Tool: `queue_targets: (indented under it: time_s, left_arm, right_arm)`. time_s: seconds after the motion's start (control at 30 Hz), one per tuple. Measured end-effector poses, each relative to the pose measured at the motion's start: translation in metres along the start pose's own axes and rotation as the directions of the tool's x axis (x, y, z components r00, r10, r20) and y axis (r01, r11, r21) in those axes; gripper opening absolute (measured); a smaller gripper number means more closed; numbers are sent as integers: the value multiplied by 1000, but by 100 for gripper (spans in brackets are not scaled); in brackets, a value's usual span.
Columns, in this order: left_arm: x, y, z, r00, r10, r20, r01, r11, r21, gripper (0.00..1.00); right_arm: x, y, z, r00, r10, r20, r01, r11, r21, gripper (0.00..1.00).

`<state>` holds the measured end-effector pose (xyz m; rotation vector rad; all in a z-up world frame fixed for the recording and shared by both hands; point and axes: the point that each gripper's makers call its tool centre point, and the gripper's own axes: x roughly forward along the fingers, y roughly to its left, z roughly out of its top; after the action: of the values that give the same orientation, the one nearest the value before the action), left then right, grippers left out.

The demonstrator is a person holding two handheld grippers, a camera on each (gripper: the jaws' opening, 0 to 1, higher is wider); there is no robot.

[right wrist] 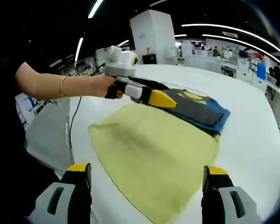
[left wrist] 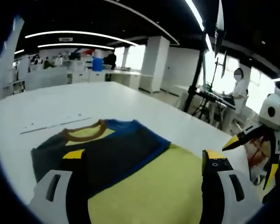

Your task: Fold the garment on the visible template until the final outline fits inside the template.

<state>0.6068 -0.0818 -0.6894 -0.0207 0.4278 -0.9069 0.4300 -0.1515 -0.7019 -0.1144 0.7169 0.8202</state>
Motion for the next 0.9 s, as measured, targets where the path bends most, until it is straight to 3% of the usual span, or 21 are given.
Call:
queue_targets:
  time_s: [0.4,0.9]
  left_arm:
    - [-46,0,-20,999,-11,-48,13,999,41,99]
    - [-99,-30,-50,988,-79,-130,94,989,114,92]
  right_arm:
    - [4,6,-10,997,39,-68,-44,997,-68,99]
    - [2,10,-20,994,47,-103,-61,989,-136,92]
